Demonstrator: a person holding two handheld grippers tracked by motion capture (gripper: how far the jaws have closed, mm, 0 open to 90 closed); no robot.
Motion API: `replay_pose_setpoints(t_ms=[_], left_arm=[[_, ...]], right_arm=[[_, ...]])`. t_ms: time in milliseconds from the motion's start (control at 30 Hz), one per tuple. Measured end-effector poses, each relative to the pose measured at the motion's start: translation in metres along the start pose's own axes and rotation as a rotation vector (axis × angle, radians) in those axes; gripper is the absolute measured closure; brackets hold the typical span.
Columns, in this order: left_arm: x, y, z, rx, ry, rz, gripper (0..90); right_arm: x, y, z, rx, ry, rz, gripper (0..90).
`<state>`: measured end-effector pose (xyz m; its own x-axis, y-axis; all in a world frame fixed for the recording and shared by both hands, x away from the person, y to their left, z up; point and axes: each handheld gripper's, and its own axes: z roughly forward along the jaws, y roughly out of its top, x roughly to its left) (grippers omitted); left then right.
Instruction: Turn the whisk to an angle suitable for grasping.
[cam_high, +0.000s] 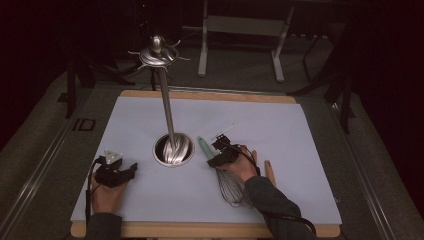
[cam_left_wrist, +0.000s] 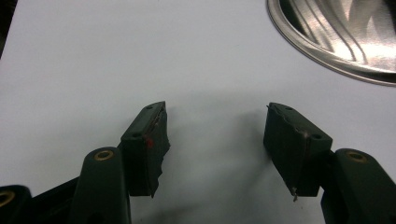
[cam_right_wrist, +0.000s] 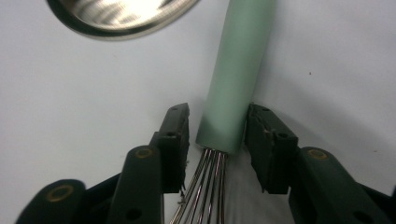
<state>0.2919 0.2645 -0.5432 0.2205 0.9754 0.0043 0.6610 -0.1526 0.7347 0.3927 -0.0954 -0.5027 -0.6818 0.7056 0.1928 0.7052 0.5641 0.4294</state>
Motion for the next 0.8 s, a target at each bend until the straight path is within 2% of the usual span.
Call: replay_pose_setpoints(t_ms=[167,267,333,367,400,433,500,567,800], left_arm=[[0.0,0.0,0.0,0.0,-0.001,0.0,40.4],[0.0,0.0,0.0,0.0,0.0,0.0,40.4],[0.0,0.0,0.0,0.0,0.0,0.0,40.4],[0.0,0.0,0.0,0.0,0.0,0.0,40.4],[0.0,0.0,0.0,0.0,0.0,0.0,40.4],[0.0,0.0,0.0,0.0,0.0,0.0,40.4],[0.0,0.0,0.0,0.001,0.001,0.0,40.4],[0.0,0.0,0.0,0.0,0.0,0.0,40.4],[0.0,0.0,0.0,0.0,0.0,0.0,40.4]], right_arm=[[0.0,0.005,-0.003,0.027,0.067,0.03,58.7],[0.004,0.008,0.004,0.061,0.056,0.019,58.6],[0.009,0.01,0.01,0.082,0.03,0.01,59.4],[0.011,0.012,0.01,0.089,0.014,0.003,60.8],[0.013,0.013,0.011,0.095,-0.007,-0.006,65.9],[0.014,0.014,0.011,0.1,-0.025,-0.004,66.7],[0.014,0.016,0.011,0.113,-0.025,0.01,67.6],[0.013,0.016,0.01,0.102,0.001,0.034,68.6],[0.019,0.017,0.002,0.053,0.074,0.033,68.9]])
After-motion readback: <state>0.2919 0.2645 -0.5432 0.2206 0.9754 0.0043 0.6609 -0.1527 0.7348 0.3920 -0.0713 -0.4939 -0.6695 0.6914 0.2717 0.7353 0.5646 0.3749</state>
